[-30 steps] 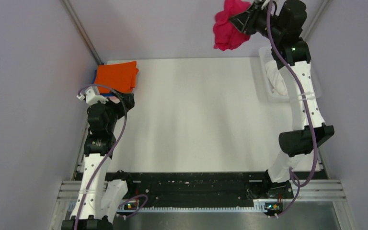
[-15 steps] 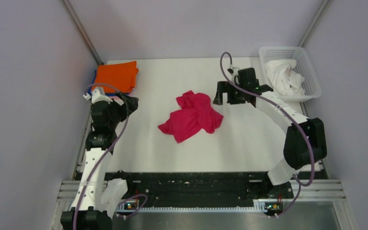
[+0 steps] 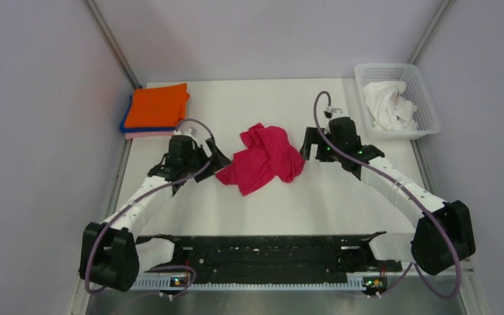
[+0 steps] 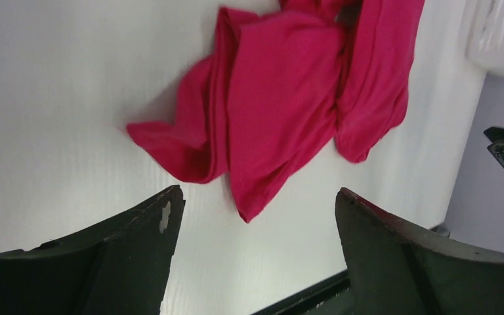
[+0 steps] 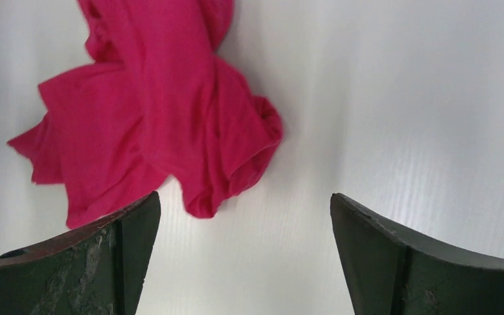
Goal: Fold and stack the t-shirts
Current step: Flatten out the tshirt
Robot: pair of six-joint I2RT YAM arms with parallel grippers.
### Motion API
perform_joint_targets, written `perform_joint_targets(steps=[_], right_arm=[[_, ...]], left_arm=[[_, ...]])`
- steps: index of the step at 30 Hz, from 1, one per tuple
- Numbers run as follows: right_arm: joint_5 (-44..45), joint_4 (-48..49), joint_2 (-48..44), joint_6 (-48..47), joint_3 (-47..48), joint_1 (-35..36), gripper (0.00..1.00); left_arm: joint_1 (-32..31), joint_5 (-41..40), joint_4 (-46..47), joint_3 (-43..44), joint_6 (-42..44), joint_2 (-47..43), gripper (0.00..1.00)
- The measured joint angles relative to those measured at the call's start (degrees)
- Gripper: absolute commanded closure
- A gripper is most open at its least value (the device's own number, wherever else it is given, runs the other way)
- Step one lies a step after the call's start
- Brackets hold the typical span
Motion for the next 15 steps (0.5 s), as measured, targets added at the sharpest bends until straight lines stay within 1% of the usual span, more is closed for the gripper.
perform_joint_targets(steps=[3,7,11,12,15], right_arm=[[2.4,1.5,-2.2,1.8,-3.3,7.4,0.07],[3.5,4.7,-2.4,4.5,-8.9,15.9,0.13],[6.6,8.1,-0.4,7.3,-12.5,22.7,0.21],[7.6,9.5,0.5,7.9,-12.9,23.8,0.23],[10.4,15.1,3.2,9.9,-14.8,25.7,0.28]], left_arm=[[-5.8,2.1,0.0,0.0,-0.5,5.9,0.21],[-10.8,4.4,1.0,-0.1,-1.0,13.6,0.28],[-14.4,5.1,2.9,-0.5,-1.6,18.0,0.44],[-15.1,5.1,3.3,-0.4,-1.7,18.8,0.47],[-17.3,5.1,4.1,0.0,-2.0,22.5,0.47]])
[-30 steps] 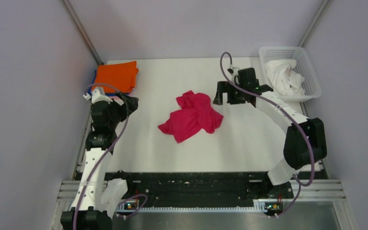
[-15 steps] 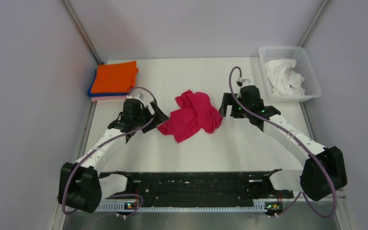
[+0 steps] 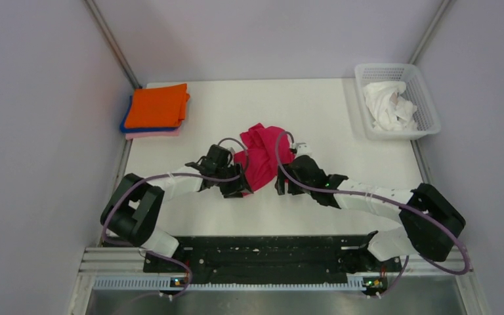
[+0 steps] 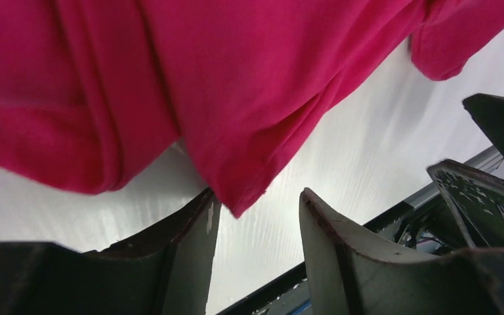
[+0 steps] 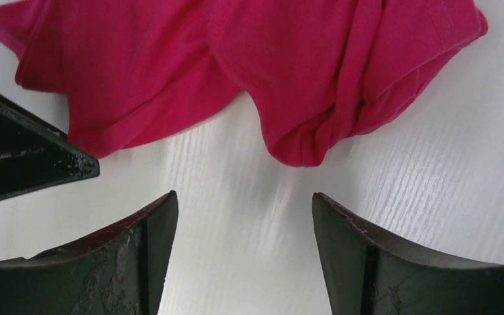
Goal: Fold and stack the t-shirts
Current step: Flatten out the tshirt
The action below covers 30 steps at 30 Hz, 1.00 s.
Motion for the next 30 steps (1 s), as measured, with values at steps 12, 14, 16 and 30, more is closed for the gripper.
perform_joint_targets(steps=[12,14,16,30], right_arm=[[7.6,19.5,11.4,2.6,-3.7,0.2,0.51],[9.2,21.4,13.0,2.9,-3.6,0.2,0.62],[10.9,23.4,14.3,3.1,-3.6,0.2,0.75],[18.9,20.7,1.1,0.2,-3.2,0.1,1.0]], left_arm=[[-3.7,-5.4,1.4,5.5,-2.2,6.8,1.0],[-3.8,-6.2,0.9,6.4,-2.9,7.4,1.0],[-4.0,-8.0,-0.3,7.9,-2.8,8.0,1.0],[-4.0,-24.5,-8.4,9.4,-0.3,-7.9,1.0]])
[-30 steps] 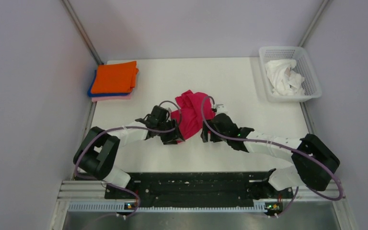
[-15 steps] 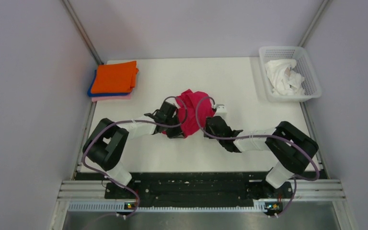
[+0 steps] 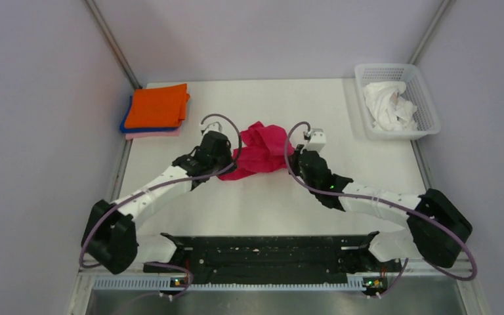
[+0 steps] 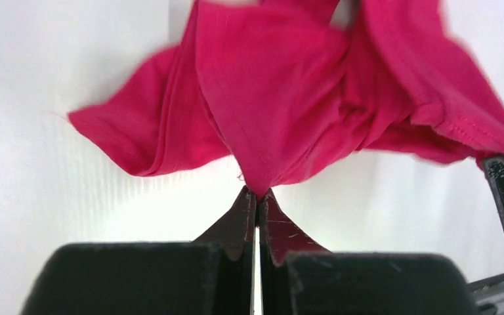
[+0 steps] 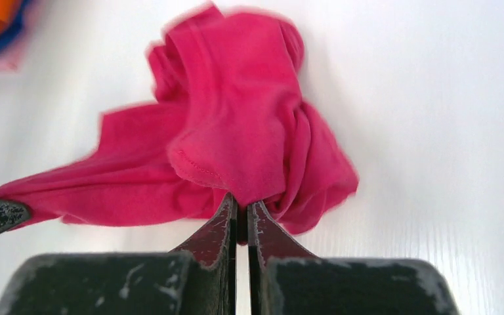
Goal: Fold and stack the t-shirts
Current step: Flatten out the tshirt
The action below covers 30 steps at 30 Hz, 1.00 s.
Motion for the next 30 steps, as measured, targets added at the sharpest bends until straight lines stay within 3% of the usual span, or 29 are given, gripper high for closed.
perform_joint_targets(steps=[9,13,23,30], right_arm=[[-6.4,-1.8,-15.5,-4.2,4.3,-8.4,1.0],[-8.7,-3.8,-19.8,-6.4,9.3,-10.2,1.0],[-18.1,-7.3,-20.8,-13.3,31.5,-10.4,1.0],[-16.7,-13.4,-29.2,-17.3,34.6,-10.4,1.0]], left_arm=[[0.1,-15.1,-0.6,6.4,6.8,-18.7,1.0],[0.2,-19.6,-0.4,12.3,11.3,-21.2,1.0],[0.2,-23.6,3.4,28.5,21.7,-24.4,1.0],[0.2,-32.1,3.5,30.6,25.4,-32.3,1.0]])
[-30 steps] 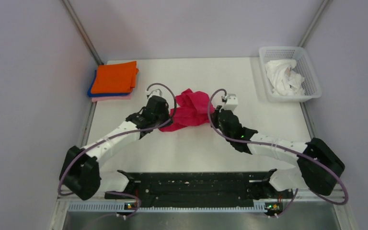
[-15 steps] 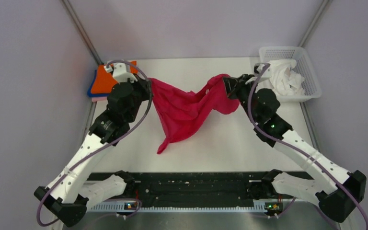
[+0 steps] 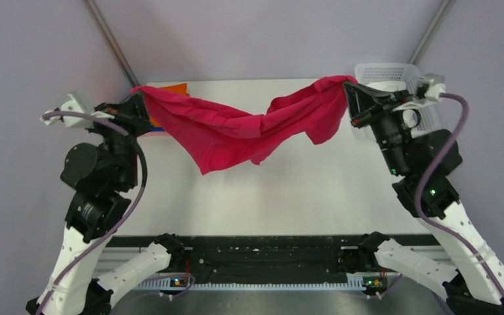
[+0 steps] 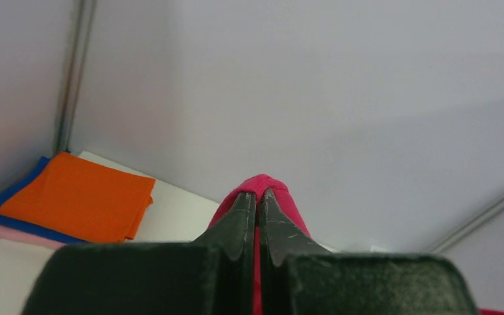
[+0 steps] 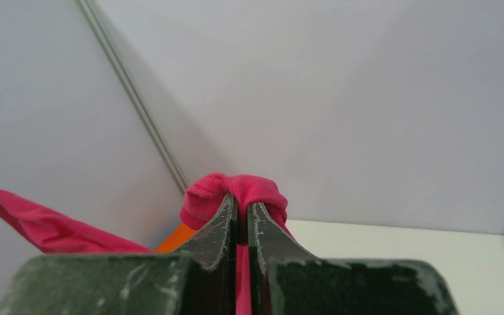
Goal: Fold and stack the t-shirts
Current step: Flatten out the tshirt
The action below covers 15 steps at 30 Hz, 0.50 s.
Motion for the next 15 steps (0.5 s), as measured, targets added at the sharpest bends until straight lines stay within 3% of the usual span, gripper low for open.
perform_joint_targets(steps=[8,15], right_arm=[[8.9,-6.2,-15.2,-1.4,-2.8,0.0,1.0],[15.8,-10.9,-19.8,1.2,-10.3,0.0,1.0]], left_arm=[[0.0,-11.6,-0.7,-1.2,-0.3,-6.2,1.0],[0.1,-21.8,-3.4,-4.0,-2.6,-0.3,1.0]])
